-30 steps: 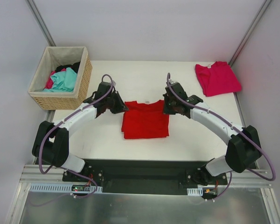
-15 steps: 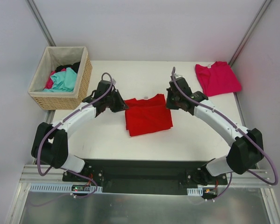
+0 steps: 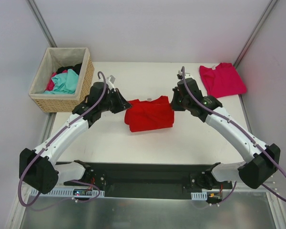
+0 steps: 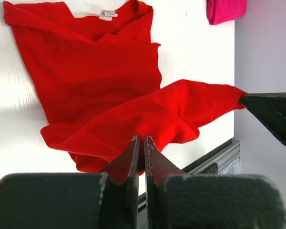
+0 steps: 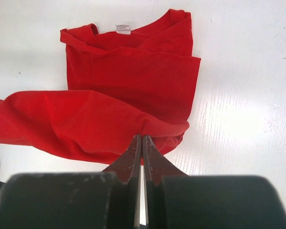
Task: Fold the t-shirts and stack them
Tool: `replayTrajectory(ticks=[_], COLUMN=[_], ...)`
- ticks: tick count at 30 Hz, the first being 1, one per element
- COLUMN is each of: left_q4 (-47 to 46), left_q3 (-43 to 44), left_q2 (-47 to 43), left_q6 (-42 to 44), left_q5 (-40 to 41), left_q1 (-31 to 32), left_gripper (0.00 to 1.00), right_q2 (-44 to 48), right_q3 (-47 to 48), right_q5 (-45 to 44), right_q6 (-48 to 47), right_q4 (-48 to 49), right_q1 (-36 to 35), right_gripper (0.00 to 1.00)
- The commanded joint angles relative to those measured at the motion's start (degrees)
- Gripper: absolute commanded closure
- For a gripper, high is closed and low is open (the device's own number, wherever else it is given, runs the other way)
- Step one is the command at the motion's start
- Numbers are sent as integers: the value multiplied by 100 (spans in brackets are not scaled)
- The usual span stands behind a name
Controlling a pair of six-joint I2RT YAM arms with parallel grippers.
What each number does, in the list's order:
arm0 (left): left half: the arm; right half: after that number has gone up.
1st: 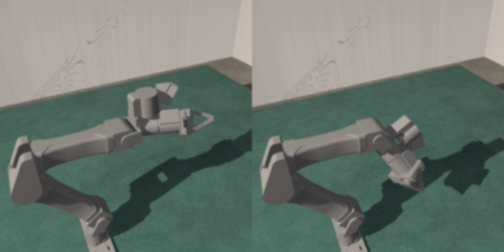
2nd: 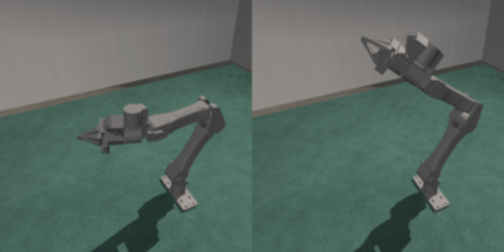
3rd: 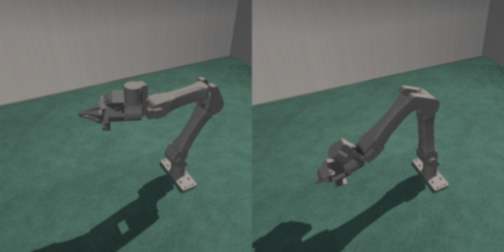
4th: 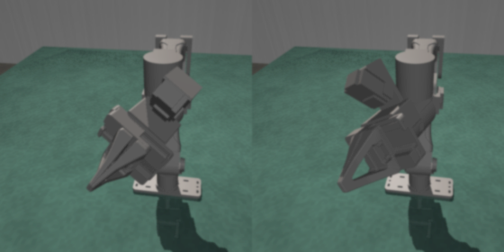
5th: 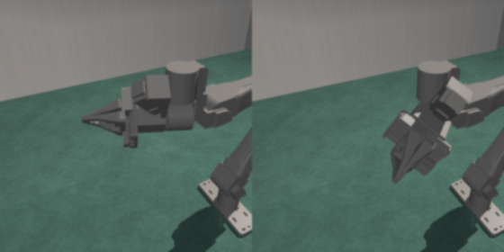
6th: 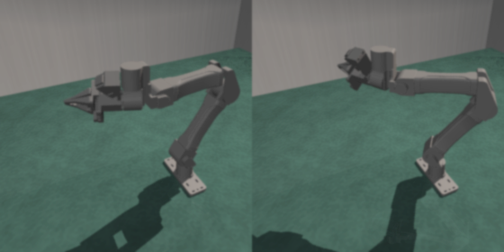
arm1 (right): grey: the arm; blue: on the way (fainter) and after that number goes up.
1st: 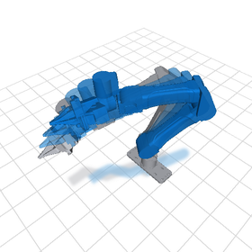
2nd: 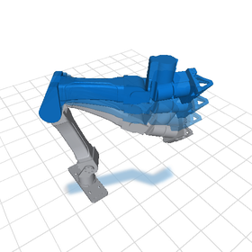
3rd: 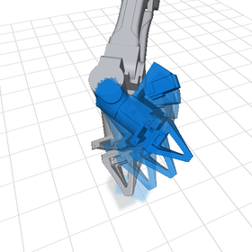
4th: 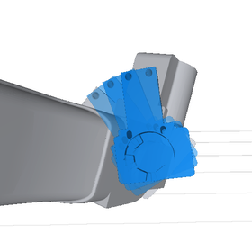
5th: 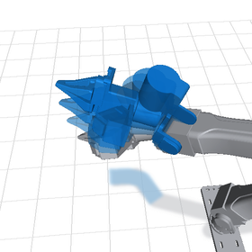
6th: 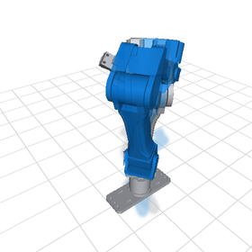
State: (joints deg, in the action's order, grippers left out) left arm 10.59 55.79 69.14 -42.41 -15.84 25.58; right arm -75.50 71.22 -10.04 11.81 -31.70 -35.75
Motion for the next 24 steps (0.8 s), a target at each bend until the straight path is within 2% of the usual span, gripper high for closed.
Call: replayTrajectory(ticks=[1, 17, 24], left_q4=[154, 303, 374], left_q3=[222, 310, 275], left_q2=[-252, -709, -824], left_q6=[67, -13, -39], left_q5=[160, 335, 432], left_q1=[61, 342, 430], left_gripper=[100, 100, 100], right_q2=[211, 835, 827], right_q3=[357, 384, 454], right_q5=[-208, -630, -753], right_q6=[-118, -48, -39], right_q4=[-117, -301, -407], right_q1=[-46, -512, -644], right_gripper=[99, 99, 99])
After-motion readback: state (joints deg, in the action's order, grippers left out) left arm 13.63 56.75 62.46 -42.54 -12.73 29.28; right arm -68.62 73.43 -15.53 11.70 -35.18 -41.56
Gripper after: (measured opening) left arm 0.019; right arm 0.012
